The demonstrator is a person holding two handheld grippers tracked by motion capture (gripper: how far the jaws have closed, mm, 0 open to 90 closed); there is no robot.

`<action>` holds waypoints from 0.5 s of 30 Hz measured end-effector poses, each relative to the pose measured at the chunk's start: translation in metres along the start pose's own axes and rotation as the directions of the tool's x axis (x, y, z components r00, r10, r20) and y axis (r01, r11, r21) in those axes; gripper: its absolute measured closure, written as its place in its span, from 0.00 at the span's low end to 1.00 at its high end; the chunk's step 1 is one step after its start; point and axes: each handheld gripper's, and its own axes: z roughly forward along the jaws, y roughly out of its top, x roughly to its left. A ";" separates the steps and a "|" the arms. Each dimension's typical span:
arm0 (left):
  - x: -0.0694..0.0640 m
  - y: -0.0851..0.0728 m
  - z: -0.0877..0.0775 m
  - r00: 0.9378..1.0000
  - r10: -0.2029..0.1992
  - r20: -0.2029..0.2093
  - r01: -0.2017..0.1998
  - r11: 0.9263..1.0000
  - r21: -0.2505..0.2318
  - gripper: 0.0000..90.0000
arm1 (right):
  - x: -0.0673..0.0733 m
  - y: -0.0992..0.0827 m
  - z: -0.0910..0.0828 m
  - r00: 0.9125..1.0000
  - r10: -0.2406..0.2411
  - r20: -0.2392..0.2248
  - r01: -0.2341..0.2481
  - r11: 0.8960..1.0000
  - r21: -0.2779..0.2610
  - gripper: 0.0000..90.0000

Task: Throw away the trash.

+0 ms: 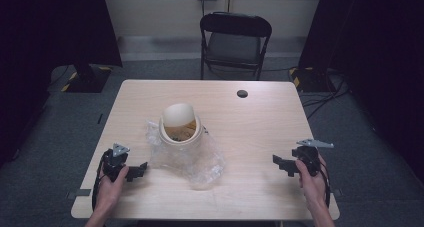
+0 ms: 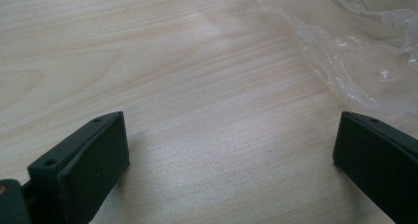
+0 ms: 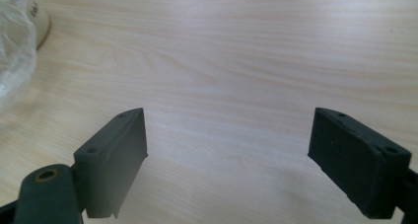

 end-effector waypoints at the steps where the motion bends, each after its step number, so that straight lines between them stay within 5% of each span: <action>1: 0.000 0.000 0.000 1.000 0.000 0.000 0.000 1.000 0.000 0.00 | -0.002 -0.004 0.000 1.000 0.000 0.006 0.000 1.000 0.008 0.16; 8: 0.000 0.000 0.000 1.000 0.000 0.000 0.000 1.000 0.000 0.00 | -0.012 -0.022 0.008 0.999 0.022 0.038 -0.023 0.999 0.032 0.16; 15: 0.000 -0.001 0.000 1.000 -0.001 -0.002 0.001 1.000 -0.003 0.00 | -0.007 -0.031 0.018 0.989 -0.060 0.138 0.054 0.997 0.049 0.16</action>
